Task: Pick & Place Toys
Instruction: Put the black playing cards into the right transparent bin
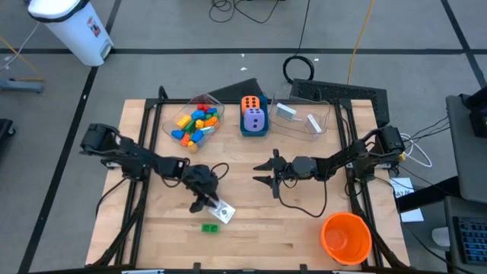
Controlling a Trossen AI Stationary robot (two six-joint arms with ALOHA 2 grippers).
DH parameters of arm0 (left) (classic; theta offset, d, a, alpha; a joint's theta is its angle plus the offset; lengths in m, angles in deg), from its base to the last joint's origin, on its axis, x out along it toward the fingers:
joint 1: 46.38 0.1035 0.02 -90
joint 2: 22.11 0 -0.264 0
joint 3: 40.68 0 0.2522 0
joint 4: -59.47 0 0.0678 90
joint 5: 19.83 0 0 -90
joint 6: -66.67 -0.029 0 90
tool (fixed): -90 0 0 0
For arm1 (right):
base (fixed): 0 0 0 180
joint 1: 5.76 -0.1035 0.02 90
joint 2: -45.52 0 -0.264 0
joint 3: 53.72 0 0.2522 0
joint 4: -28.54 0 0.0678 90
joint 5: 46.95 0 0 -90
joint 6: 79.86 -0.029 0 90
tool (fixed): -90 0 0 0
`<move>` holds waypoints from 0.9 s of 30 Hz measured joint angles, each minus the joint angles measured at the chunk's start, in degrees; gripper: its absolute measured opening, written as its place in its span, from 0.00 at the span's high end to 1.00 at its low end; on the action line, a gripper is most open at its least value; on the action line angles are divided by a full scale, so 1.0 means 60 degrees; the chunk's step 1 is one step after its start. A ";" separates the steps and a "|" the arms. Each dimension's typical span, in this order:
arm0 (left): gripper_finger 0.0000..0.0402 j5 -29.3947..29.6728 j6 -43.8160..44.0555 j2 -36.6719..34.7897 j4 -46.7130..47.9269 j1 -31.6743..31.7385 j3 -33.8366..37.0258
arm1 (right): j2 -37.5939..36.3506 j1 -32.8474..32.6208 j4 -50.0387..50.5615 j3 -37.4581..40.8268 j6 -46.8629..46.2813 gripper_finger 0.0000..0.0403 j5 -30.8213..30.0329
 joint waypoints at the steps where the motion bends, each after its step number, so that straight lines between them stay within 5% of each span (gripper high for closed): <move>1: 0.62 -0.0141 -0.0007 0.0252 -0.0355 0.0018 -0.0004 | 0.0000 0.0000 0.0000 0.0000 0.0002 0.59 -0.0002; 6: 0.62 -0.0731 0.0129 0.1723 -0.2054 0.0010 -0.0204 | 0.0000 0.0000 0.0001 0.0000 0.0002 0.59 -0.0002; 12: 0.62 -0.0597 -0.0572 0.2729 -0.2171 0.0003 -0.1319 | 0.0000 0.0000 0.0004 0.0000 0.0002 0.59 -0.0002; 21: 0.62 0.0355 -0.2404 0.3537 0.0114 0.0177 -0.3555 | 0.0000 0.0000 0.0070 0.0000 -0.0012 0.59 0.0002; 27: 0.62 0.1459 -0.2874 0.3922 0.0255 0.0430 -0.4144 | 0.0004 0.0000 0.0090 0.0000 -0.0025 0.59 0.0001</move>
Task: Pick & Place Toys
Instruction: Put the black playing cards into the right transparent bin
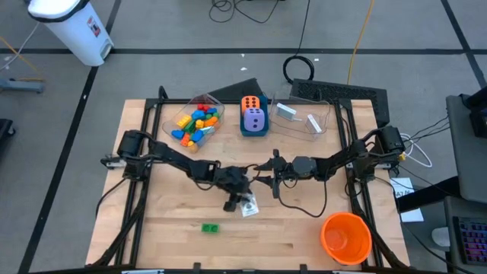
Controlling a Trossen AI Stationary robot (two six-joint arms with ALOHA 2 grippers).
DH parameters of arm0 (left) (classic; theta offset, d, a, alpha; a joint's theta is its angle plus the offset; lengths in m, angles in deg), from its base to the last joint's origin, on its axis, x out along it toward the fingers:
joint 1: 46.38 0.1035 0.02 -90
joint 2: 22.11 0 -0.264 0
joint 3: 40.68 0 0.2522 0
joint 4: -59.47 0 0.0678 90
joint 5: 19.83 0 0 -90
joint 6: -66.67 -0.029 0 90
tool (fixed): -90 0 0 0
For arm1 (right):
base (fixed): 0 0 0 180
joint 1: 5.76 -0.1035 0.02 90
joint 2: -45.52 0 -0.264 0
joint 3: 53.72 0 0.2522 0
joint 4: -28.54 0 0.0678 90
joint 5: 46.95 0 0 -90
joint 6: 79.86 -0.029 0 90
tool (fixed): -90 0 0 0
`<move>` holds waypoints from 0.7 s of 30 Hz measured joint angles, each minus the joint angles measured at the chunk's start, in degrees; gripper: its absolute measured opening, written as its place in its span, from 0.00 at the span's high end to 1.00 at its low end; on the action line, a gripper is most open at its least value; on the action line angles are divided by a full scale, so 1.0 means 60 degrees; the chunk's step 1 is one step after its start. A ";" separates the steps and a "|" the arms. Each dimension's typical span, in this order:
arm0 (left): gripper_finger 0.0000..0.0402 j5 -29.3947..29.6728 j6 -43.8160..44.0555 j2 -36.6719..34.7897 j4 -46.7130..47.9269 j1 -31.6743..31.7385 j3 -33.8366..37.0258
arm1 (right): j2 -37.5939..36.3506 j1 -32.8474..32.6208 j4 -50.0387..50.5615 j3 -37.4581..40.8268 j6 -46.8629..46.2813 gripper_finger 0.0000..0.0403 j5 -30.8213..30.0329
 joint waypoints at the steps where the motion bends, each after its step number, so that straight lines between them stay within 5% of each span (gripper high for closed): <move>1: 0.62 0.0188 0.0000 0.0000 0.0028 0.0041 -0.0028 | 0.0000 0.0000 -0.0006 0.0000 0.0001 0.59 0.0000; 12: 0.62 0.2821 0.0164 0.0028 -0.0261 0.0683 -0.0060 | 0.0000 0.0000 -0.0170 0.0000 0.0101 0.59 -0.0032; 21: 0.62 0.3141 -0.0041 0.0069 -0.1565 0.1186 -0.0030 | 0.0000 0.0000 -0.0170 0.0000 0.0284 0.59 -0.0038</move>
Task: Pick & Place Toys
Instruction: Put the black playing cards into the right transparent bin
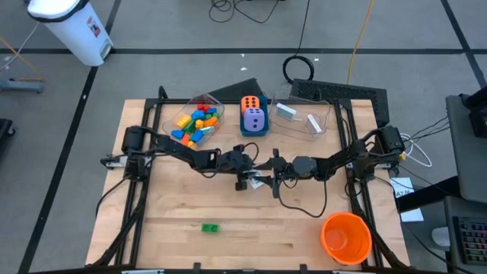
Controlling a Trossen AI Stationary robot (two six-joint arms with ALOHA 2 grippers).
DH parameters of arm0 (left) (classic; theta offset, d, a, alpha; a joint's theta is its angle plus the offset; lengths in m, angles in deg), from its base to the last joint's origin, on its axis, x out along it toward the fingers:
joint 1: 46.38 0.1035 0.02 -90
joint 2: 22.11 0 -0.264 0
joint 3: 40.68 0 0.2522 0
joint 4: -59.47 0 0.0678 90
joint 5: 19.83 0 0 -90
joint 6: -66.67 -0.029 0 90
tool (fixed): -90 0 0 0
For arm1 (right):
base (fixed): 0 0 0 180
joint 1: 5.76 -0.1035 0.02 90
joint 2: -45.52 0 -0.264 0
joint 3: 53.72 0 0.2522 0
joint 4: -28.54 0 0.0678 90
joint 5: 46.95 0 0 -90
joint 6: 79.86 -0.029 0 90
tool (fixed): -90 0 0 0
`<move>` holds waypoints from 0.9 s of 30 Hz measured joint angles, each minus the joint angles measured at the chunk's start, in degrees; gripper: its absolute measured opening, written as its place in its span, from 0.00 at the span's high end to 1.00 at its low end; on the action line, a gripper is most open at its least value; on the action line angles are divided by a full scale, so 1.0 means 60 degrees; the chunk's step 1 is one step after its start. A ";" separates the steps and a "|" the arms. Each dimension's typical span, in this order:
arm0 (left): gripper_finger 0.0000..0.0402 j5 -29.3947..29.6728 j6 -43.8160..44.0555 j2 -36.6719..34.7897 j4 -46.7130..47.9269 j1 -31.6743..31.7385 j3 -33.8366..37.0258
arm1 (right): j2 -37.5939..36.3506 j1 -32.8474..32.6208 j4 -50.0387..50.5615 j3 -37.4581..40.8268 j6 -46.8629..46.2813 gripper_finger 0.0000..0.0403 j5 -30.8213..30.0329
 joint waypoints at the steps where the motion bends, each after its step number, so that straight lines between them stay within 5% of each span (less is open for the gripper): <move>1: 0.62 -0.0004 -0.0119 -0.0007 -0.0107 0.0021 -0.0001 | 0.0000 0.0000 0.0000 0.0000 0.0003 0.59 0.0003; 9: 0.62 -0.0073 -0.0712 -0.1026 0.0501 -0.0035 -0.0025 | 0.0000 0.0000 -0.0193 0.0004 0.0073 0.59 -0.0030; 14: 0.62 -0.0074 -0.0907 -0.2507 0.2831 -0.0032 -0.0026 | 0.0000 -0.0049 -0.0528 0.0000 0.0103 0.59 -0.0083; 18: 0.62 -0.0075 -0.0705 -0.3868 0.4521 -0.0088 -0.0024 | 0.0000 -0.0309 -0.0427 -0.0065 0.0586 0.59 -0.1233; 23: 0.62 -0.0088 -0.0556 -0.5397 0.5017 -0.0288 0.0435 | 0.0000 -0.0732 0.0900 -0.1136 0.1174 0.59 -0.2450; 27: 0.62 -0.0105 -0.0039 -0.6382 0.4661 -0.0478 0.1186 | 0.0000 -0.0994 0.3877 -0.2683 0.1030 0.59 -0.3333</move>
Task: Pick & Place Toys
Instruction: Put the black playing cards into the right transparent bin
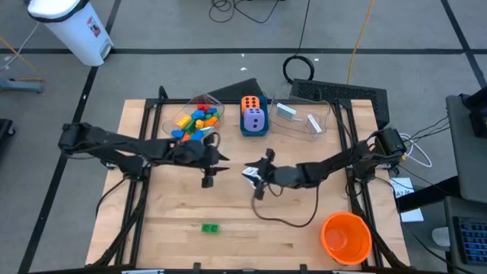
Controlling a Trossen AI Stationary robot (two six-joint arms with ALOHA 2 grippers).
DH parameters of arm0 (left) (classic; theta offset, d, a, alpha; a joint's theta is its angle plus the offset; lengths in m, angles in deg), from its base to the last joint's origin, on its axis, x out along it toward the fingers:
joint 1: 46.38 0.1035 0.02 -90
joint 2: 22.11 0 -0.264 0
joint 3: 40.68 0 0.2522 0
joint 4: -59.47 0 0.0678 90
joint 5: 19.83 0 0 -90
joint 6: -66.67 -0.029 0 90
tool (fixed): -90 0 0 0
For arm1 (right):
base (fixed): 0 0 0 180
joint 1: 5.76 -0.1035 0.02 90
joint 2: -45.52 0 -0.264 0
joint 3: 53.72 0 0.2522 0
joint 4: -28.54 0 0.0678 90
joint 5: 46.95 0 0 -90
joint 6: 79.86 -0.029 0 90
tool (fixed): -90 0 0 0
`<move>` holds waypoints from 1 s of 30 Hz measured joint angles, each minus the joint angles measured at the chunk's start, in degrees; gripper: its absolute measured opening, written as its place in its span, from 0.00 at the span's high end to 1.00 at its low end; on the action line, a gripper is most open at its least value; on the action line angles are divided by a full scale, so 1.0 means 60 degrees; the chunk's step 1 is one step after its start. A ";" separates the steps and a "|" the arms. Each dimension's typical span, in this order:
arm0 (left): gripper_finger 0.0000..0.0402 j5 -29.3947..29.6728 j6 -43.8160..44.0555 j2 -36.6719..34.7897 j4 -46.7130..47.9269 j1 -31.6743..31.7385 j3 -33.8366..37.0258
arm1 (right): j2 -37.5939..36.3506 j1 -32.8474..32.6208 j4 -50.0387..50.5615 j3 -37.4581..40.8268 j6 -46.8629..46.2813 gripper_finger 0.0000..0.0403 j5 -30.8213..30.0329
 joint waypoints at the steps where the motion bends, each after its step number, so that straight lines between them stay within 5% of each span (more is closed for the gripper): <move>1: 0.62 0.0010 0.0162 -0.0197 -0.0183 -0.0068 0.0279 | 0.0000 -0.0045 0.0895 -0.0446 -0.0220 0.59 -0.0178; 7: 0.62 -0.0004 0.1189 -0.0907 -0.2510 -0.0374 0.2226 | 0.0000 -0.0047 0.4846 -0.2385 -0.2659 0.59 -0.1184; 15: 0.62 0.0005 0.1777 -0.0994 -0.4843 -0.0658 0.3779 | 0.0000 0.0301 0.5718 -0.2570 -0.4172 0.59 -0.1849; 24: 0.62 0.0018 0.1730 -0.0998 -0.5231 -0.0661 0.3794 | 0.0768 0.1097 0.6032 -0.2576 -0.5144 0.59 0.0567; 30: 0.62 0.0018 0.1724 -0.0998 -0.5181 -0.0661 0.3794 | 0.1016 0.1261 0.6192 -0.2553 -0.5064 0.59 0.0656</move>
